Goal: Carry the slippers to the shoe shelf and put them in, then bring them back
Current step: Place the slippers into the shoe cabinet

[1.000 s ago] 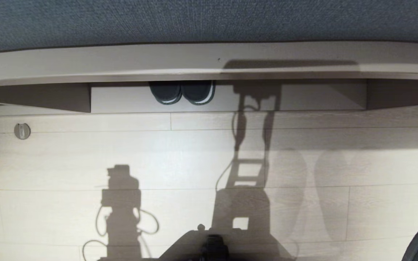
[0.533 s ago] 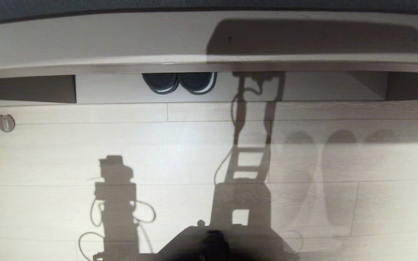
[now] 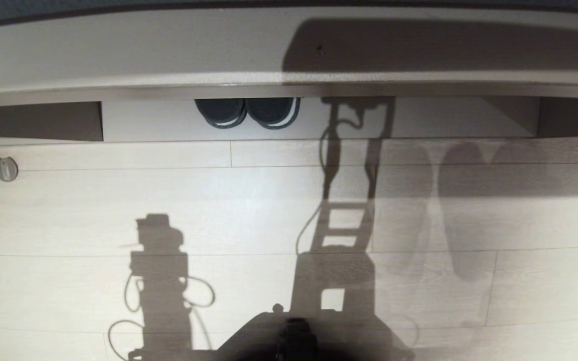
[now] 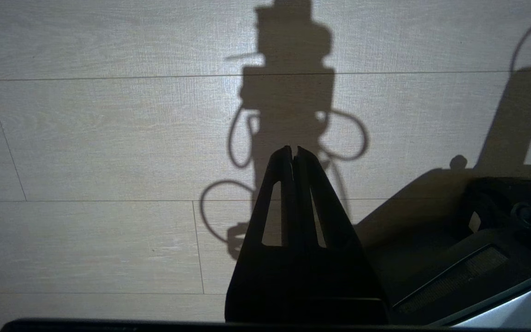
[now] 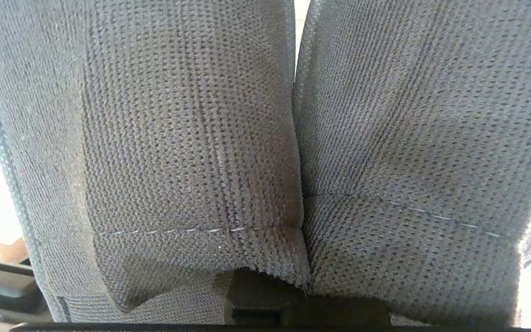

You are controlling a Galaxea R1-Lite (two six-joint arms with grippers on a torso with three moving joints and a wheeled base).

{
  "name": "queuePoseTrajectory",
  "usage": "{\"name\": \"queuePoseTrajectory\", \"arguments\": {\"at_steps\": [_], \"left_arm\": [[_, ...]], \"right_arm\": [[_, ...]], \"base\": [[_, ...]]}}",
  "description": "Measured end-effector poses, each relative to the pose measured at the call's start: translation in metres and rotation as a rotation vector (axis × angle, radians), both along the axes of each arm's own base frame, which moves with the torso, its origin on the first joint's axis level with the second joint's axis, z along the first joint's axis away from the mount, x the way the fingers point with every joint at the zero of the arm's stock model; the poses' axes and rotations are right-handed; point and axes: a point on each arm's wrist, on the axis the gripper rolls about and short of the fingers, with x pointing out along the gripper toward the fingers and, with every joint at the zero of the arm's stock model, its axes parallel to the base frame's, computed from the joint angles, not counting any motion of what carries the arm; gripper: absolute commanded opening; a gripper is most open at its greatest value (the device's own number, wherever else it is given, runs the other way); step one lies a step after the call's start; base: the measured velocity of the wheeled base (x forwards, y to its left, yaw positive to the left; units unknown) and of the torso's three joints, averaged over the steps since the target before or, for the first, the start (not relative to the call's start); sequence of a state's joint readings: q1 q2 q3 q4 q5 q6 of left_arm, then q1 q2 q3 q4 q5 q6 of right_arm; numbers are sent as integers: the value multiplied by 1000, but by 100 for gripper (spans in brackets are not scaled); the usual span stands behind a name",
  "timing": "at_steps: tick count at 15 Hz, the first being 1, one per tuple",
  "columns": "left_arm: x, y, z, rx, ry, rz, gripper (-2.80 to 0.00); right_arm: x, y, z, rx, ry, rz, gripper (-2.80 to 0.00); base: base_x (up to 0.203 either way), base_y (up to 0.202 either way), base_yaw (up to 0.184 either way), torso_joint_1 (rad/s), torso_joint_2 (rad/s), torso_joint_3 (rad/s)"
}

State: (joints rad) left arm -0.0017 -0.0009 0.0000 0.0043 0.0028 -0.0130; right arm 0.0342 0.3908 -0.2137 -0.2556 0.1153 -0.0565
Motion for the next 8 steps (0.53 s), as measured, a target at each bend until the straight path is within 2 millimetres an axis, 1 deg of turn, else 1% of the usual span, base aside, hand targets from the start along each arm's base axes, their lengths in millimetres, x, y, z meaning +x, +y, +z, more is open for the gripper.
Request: {"name": "queuePoseTrajectory", "arguments": {"at_steps": [3,5,6,7,8], "left_arm": [[0,0,0,0,0,0,-280],[0,0,0,0,0,0,-280],[0,0,0,0,0,0,-280],[0,0,0,0,0,0,-280],[0,0,0,-1,0,0,-280]], "right_arm": [[67,5,35,-75,66,56,-280],[112,11,54,-120,39,92,-280],[128,14,61,-144,8,100,-280],[144,17,63,-197,-14,89,-280],[155,18,63,-234,-18,72,-280]], "base": [[0,0,0,0,0,0],[0,0,0,0,0,0],[0,0,0,0,0,0],[0,0,0,0,0,0],[0,0,0,0,0,0]]}}
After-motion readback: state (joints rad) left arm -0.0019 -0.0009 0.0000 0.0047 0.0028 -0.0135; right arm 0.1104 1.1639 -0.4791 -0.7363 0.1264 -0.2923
